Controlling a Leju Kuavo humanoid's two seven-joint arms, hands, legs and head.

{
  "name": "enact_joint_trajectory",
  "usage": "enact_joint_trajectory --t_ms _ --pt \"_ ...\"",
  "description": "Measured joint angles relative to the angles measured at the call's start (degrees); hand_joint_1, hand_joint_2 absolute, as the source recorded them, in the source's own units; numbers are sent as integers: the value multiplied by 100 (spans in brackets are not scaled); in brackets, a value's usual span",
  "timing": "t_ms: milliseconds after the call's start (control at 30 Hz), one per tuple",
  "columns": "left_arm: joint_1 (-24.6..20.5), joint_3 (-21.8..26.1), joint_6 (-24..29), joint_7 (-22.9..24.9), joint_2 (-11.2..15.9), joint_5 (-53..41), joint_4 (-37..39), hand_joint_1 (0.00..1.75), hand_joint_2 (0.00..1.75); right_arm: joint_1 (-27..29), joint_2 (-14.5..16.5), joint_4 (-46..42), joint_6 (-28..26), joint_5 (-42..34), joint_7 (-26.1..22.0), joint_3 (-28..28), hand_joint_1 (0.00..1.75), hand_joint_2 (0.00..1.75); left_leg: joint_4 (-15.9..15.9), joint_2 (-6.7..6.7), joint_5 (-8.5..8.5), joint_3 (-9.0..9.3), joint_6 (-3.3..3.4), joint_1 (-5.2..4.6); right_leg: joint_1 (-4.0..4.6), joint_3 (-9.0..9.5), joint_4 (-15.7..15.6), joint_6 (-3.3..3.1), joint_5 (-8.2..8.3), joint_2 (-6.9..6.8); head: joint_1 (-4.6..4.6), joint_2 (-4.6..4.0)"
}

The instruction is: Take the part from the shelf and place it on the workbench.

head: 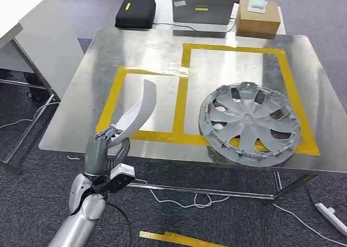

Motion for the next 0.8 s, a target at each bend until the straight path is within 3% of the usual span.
enact_joint_trajectory --t_ms 67,133,200,233,267,300,333,400,467,567,800 --pt "-19 -6 0 21 -7 -7 9 175 175 12 0 0 1 10 0 1 0 175 10 28 -42 36 -54 15 -10 -3 -8 -75 7 120 -10 0" --pt "-62 -8 3 80 -8 -32 26 175 175 11 -1 0 1 31 1 1 0 175 266 -189 -236 -51 -108 47 -29 15 -23 -149 18 228 -31 0" --pt "-130 -7 9 193 -1 -97 84 175 175 -14 -3 0 5 61 1 1 0 175 988 -431 -602 -393 -130 60 -34 20 -27 -199 20 336 -51 0" --pt "-170 -7 12 262 4 -143 135 175 175 -25 -4 0 11 78 1 1 0 175 1383 -469 -748 -595 -131 59 -29 22 -26 -213 17 391 -53 0" --pt "-215 -7 11 344 8 -206 199 175 175 -29 -4 0 20 96 4 1 0 175 1640 -481 -793 -740 -127 58 -23 28 -24 -220 14 443 -53 0" --pt "-280 -7 -3 450 9 -289 275 175 175 -28 -4 1 40 123 19 2 0 175 1685 -486 -715 -794 -115 57 -18 37 -22 -223 11 491 -54 0" --pt "-375 -7 -29 584 9 -394 376 175 175 -27 -4 2 72 154 43 4 0 175 1487 -492 -519 -737 -94 55 -14 51 -20 -221 8 535 -53 0" --pt "-642 -6 -80 828 1 -576 664 175 175 -35 -4 9 144 216 102 18 0 175 726 -534 -46 -445 -29 45 -2 78 -14 -203 -4 596 -52 0" --pt "-903 -4 -89 911 -17 -644 962 175 175 -48 -7 14 183 245 134 35 0 175 174 -582 157 -236 -3 40 17 64 6 -169 -21 626 -48 0" --pt "-1127 1 -62 907 -55 -658 1277 175 175 -44 -20 15 197 252 148 43 0 175 56 -597 157 -214 -47 34 15 36 11 -161 -28 626 -43 0" --pt "-1284 6 -25 903 -95 -660 1638 175 175 -44 -31 20 211 258 149 47 0 175 60 -599 156 -222 9 0 -16 57 -51 -98 6 624 -45 0"
